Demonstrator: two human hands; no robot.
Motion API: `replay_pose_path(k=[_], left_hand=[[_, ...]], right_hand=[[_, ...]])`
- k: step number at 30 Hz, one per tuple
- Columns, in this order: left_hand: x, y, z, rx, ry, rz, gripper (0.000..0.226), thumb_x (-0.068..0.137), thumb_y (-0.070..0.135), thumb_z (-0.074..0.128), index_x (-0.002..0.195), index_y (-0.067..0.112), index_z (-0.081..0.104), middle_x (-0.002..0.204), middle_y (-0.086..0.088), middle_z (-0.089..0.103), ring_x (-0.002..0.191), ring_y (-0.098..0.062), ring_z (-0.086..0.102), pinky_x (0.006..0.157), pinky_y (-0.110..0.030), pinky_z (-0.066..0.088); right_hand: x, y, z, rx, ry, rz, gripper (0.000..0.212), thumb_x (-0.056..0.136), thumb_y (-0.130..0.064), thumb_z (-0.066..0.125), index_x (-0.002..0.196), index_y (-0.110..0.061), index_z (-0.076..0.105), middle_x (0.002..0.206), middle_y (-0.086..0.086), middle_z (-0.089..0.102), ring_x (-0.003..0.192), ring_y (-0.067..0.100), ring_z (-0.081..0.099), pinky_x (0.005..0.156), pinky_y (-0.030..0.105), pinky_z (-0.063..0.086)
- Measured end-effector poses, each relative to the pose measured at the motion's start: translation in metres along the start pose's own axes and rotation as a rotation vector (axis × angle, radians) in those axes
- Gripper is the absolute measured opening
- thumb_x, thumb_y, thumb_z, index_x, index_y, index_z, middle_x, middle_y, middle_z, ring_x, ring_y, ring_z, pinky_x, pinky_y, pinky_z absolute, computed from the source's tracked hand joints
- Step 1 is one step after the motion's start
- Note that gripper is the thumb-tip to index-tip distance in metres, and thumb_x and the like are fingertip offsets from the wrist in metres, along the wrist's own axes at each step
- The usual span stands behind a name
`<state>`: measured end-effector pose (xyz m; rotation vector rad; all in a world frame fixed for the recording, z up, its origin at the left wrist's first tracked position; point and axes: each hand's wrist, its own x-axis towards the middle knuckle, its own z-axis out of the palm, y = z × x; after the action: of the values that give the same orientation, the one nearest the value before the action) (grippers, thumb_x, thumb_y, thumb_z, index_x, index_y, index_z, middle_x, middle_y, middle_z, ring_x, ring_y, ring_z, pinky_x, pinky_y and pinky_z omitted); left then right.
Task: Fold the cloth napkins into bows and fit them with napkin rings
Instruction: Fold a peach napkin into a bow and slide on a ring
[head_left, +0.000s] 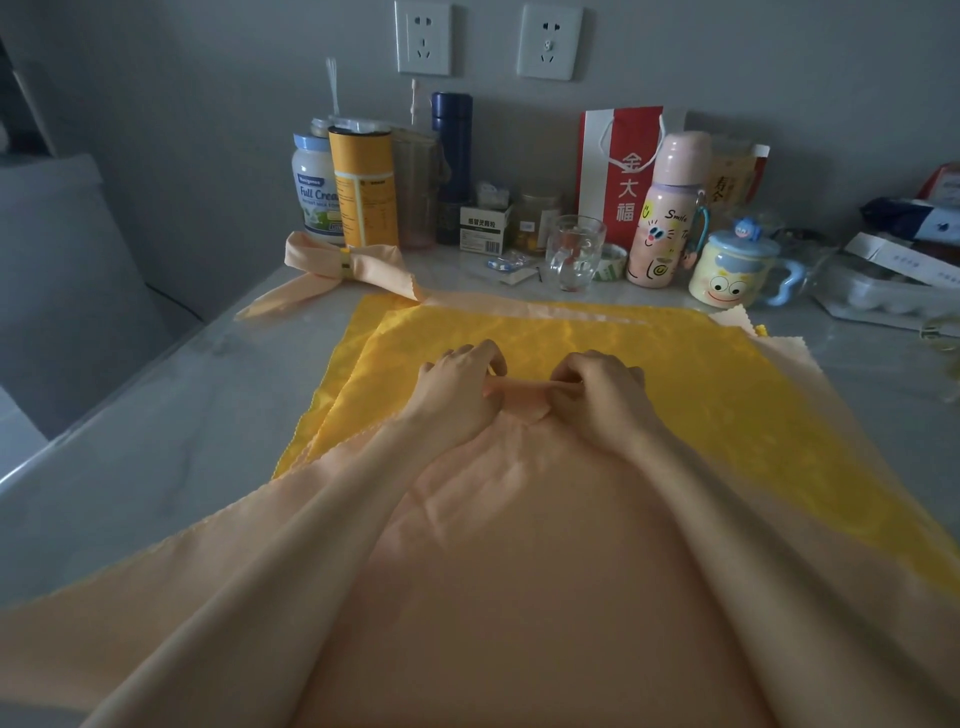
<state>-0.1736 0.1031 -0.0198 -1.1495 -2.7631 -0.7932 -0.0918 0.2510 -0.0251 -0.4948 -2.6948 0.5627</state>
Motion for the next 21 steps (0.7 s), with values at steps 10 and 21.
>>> replay_pose_path(k=[10,21], left_hand=[[0.002,0.007,-0.009,-0.024,-0.129,-0.031,0.020,0.091,0.034,0.052,0.094,0.019,0.064,0.109,-0.001,0.058,0.109,-0.022,0.050,0.096,-0.042,0.041],[0.002,0.004,-0.010,0.016,-0.204,-0.013,0.034,0.090,0.036,0.058,0.120,0.021,0.053,0.116,-0.002,0.052,0.114,-0.021,0.045,0.098,-0.037,0.039]], right_hand=[[-0.005,-0.012,-0.012,-0.059,-0.060,-0.149,0.013,0.078,-0.008,0.059,0.077,-0.018,0.052,0.083,-0.003,0.046,0.091,0.022,0.050,0.074,0.026,0.032],[-0.006,-0.015,-0.009,-0.104,-0.175,-0.033,0.018,0.090,-0.026,0.051,0.101,-0.015,0.060,0.107,0.006,0.053,0.105,0.025,0.050,0.091,0.038,0.042]])
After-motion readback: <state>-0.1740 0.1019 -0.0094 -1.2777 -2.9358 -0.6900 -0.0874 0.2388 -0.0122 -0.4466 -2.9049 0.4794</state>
